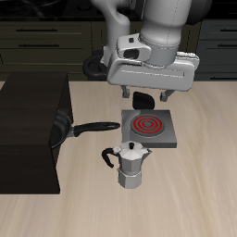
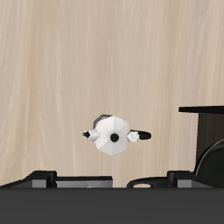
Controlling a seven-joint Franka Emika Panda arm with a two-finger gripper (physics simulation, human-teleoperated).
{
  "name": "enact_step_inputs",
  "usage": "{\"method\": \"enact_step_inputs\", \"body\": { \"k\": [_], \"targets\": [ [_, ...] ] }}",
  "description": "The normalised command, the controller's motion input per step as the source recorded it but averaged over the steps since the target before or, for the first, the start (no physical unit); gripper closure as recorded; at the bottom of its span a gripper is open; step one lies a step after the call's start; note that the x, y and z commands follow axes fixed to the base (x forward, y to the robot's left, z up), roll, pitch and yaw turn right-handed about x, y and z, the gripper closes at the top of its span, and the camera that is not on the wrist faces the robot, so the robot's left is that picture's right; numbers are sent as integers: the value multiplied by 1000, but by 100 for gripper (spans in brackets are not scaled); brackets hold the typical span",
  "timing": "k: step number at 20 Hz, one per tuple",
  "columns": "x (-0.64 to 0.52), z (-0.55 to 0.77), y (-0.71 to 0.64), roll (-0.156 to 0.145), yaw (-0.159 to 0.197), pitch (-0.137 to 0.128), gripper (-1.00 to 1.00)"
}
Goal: Place the moka pot on the stove and close the stove
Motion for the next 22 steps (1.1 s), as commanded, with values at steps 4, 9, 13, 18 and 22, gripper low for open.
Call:
{"method": "enact_step_inputs", "body": {
  "k": [4, 9, 13, 18, 22],
  "targets": [
    [-39, -197, -15, 6, -43, -23, -100],
    [-252, -159, 51, 15, -13, -59, -100],
    [-238, -175, 109, 40, 14, -56, -100],
    [-233, -194, 0, 19, 40, -53, -100],
    [-87, -170, -47, -4, 42, -63, -100]
  ]
}}
